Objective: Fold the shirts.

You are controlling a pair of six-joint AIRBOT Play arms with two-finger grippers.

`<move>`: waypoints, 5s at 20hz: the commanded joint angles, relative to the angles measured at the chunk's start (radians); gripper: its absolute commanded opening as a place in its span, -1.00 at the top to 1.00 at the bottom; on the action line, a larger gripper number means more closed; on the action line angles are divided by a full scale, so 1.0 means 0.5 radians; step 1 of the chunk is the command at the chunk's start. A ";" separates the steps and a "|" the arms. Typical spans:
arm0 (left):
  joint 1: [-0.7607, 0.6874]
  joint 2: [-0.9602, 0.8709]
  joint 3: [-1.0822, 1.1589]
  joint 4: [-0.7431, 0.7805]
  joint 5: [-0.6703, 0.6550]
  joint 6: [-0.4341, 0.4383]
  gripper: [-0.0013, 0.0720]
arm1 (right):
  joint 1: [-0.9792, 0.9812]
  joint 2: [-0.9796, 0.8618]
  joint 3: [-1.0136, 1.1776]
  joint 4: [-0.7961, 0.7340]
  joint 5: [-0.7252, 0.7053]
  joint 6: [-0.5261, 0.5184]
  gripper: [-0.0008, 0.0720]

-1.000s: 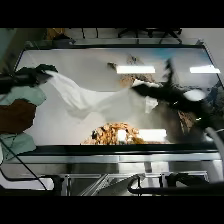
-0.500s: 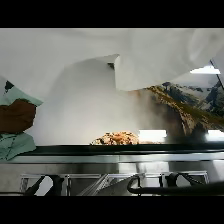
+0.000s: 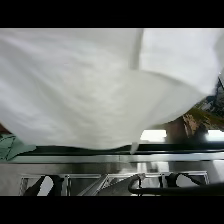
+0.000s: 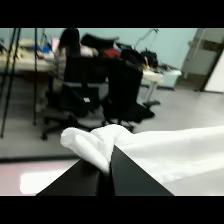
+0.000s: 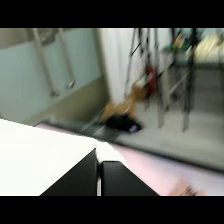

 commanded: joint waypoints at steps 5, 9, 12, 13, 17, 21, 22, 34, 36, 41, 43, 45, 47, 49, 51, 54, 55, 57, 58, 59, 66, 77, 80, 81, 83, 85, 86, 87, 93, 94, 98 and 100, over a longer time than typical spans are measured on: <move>-1.108 -1.048 -0.472 0.811 0.756 0.018 0.92 | 0.471 -0.983 -0.486 -0.117 -0.038 -0.346 0.94; -1.156 -1.749 -0.272 0.831 0.642 -0.060 0.93 | 0.529 -1.456 -0.484 -0.111 -0.417 -0.300 0.94; -1.093 -2.105 -0.027 0.835 0.397 -0.201 0.76 | 0.503 -1.592 -0.484 -0.111 -0.507 -0.300 0.90; -1.056 -2.170 0.066 0.829 0.294 -0.243 -0.35 | 0.485 -1.598 -0.484 -0.111 -0.507 -0.300 0.55; -0.848 -2.161 0.397 0.845 -0.089 -0.320 -0.90 | 0.284 -1.438 -0.484 -0.214 -0.225 -0.160 0.18; -0.556 -2.033 0.340 0.902 -0.634 -0.359 -0.90 | 0.005 -1.144 -0.566 -0.859 0.168 0.248 0.19; -0.517 -1.984 0.182 1.009 -0.719 -0.370 -0.90 | -0.048 -1.064 -0.658 -0.970 0.217 0.288 0.19; -0.601 -1.587 -1.408 0.830 -0.357 0.040 -0.66 | -0.487 -0.549 -1.795 -1.161 0.202 0.191 -0.30; -0.663 -1.572 -1.435 0.861 -0.398 0.039 -0.66 | -0.435 -0.570 -1.891 -1.164 0.191 0.140 -0.31; -0.739 -1.572 -1.435 0.895 -0.510 0.031 -0.66 | -0.228 -0.710 -1.984 -1.147 0.103 0.087 -0.31; -0.726 -1.572 -1.435 0.897 -0.536 0.030 -0.66 | -0.121 -0.774 -1.984 -1.128 0.072 0.075 -0.31; -0.681 -1.572 -1.435 0.897 -0.571 0.030 -0.66 | -0.008 -0.821 -1.984 -1.106 -0.007 0.058 -0.30; -0.613 -1.572 -1.435 0.926 -0.616 0.024 -0.66 | 0.076 -0.842 -1.984 -1.105 -0.085 0.059 -0.28; -0.542 -1.572 -1.435 1.033 -0.620 -0.021 -0.66 | 0.114 -0.845 -1.983 -1.104 -0.116 0.056 0.05; -0.487 -1.572 -1.435 1.064 -0.610 -0.036 -0.66 | 0.111 -0.845 -1.983 -1.073 -0.119 0.027 0.18; -0.517 -1.572 -1.435 0.977 -0.546 -0.008 0.45 | 0.113 -0.845 -1.983 -1.053 -0.101 0.027 0.67; -0.544 -1.572 -1.434 0.972 -0.536 0.018 0.93 | 0.113 -0.842 -1.982 -1.027 -0.087 0.027 0.83; -0.619 -1.530 -1.431 0.954 -0.480 0.018 0.93 | 0.112 -0.807 -1.949 -0.915 0.008 -0.052 0.94; -0.642 -1.471 -1.401 0.895 -0.477 0.018 0.94 | 0.112 -0.754 -1.901 -0.832 0.068 -0.079 0.94; -0.668 -1.383 -1.327 0.813 -0.515 0.023 0.94 | 0.110 -0.664 -1.811 -0.698 0.144 -0.110 0.94; -0.575 -0.472 -0.015 0.092 -0.510 -0.066 0.94 | 0.108 0.215 -0.539 -0.318 -0.042 -0.182 0.94; 0.501 0.243 0.397 0.087 -0.194 -0.296 0.94 | 0.108 0.512 0.243 -0.746 -0.456 -0.259 0.94; 0.195 0.085 0.068 0.123 -0.248 -0.177 0.93 | 0.109 0.249 0.155 -0.661 -0.242 -0.193 0.94; 0.018 -0.007 -0.009 0.217 -0.252 -0.174 0.94 | 0.114 0.134 0.101 -0.572 -0.156 -0.194 0.94; -0.357 -0.235 -0.153 0.528 -0.193 -0.172 0.93 | 0.120 -0.114 -0.010 -0.439 0.013 -0.195 0.94; -0.623 -0.489 -0.278 0.741 -0.082 -0.172 0.94 | 0.193 -0.356 -0.124 -0.436 0.060 -0.195 0.94; -0.740 -0.657 -0.326 0.835 -0.010 -0.172 0.93 | 0.227 -0.499 -0.181 -0.446 0.060 -0.195 0.94; -0.820 -0.816 -0.356 0.906 0.050 -0.172 0.93 | 0.256 -0.631 -0.217 -0.446 0.058 -0.195 0.94; -0.953 -1.860 -0.032 1.048 0.039 -0.227 0.93 | 0.394 -1.442 -0.234 -0.441 -0.152 -0.117 0.94; -0.953 -1.997 0.089 1.048 0.003 -0.272 0.93 | 0.407 -1.531 -0.232 -0.437 -0.203 -0.117 0.94; -0.952 -2.303 0.527 1.054 -0.045 -0.362 0.93 | 0.382 -1.678 -0.226 -0.465 -0.317 -0.111 0.94; -0.951 -2.360 0.676 1.157 -0.102 -0.401 0.93 | 0.354 -1.660 -0.226 -0.548 -0.267 -0.105 0.94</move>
